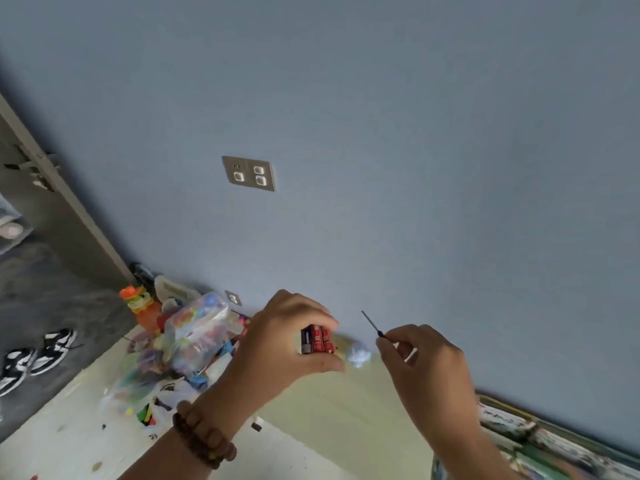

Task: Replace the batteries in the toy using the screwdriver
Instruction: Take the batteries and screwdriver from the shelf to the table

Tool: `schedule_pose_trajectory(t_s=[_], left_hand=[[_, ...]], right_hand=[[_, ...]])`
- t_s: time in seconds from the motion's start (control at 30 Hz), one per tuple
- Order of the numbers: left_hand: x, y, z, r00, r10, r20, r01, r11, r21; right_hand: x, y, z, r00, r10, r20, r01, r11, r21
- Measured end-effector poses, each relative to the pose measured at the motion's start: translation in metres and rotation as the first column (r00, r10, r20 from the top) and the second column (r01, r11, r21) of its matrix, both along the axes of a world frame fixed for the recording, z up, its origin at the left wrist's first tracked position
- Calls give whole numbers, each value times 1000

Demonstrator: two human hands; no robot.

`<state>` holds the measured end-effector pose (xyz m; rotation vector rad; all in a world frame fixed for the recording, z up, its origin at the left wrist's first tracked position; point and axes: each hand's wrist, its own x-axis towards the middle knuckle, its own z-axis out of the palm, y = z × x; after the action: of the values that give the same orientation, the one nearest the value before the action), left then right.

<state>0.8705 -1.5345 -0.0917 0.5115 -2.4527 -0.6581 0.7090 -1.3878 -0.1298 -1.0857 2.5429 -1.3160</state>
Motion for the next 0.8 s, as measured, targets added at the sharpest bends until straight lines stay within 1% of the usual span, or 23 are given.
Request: schedule_pose_trajectory(t_s=[0.13, 0.2, 0.3, 0.5, 0.57, 0.63, 0.7, 0.77, 0.8], left_hand=[[-30, -61, -27, 976, -215, -13, 216, 976, 21], [-37, -84, -39, 956, -294, 5, 294, 956, 20], [-41, -113, -59, 926, -375, 41, 375, 927, 18], [-35, -151, -115, 897, -439, 51, 437, 898, 50], [-34, -161, -150, 896, -442, 47, 441, 897, 38], [-34, -173, -200, 901, -430, 51, 431, 902, 4], [-34, -184, -259, 905, -421, 56, 421, 907, 20], [-36, -194, -327, 910, -410, 58, 410, 912, 5], [-35, -198, -362, 914, -400, 66, 400, 916, 8]], right_hand=[[2, -20, -27, 977, -213, 21, 212, 977, 36], [7, -34, -41, 958, -284, 43, 281, 958, 63], [15, -55, -61, 937, -346, 49, 341, 935, 97], [33, -86, -109, 917, -392, 72, 382, 916, 123], [34, -96, -144, 919, -391, 52, 383, 917, 112], [35, -107, -194, 918, -395, 40, 390, 915, 99], [37, -115, -250, 914, -405, 23, 402, 911, 89], [40, -122, -313, 908, -419, -15, 419, 905, 74], [43, -124, -346, 904, -427, -9, 426, 901, 77]])
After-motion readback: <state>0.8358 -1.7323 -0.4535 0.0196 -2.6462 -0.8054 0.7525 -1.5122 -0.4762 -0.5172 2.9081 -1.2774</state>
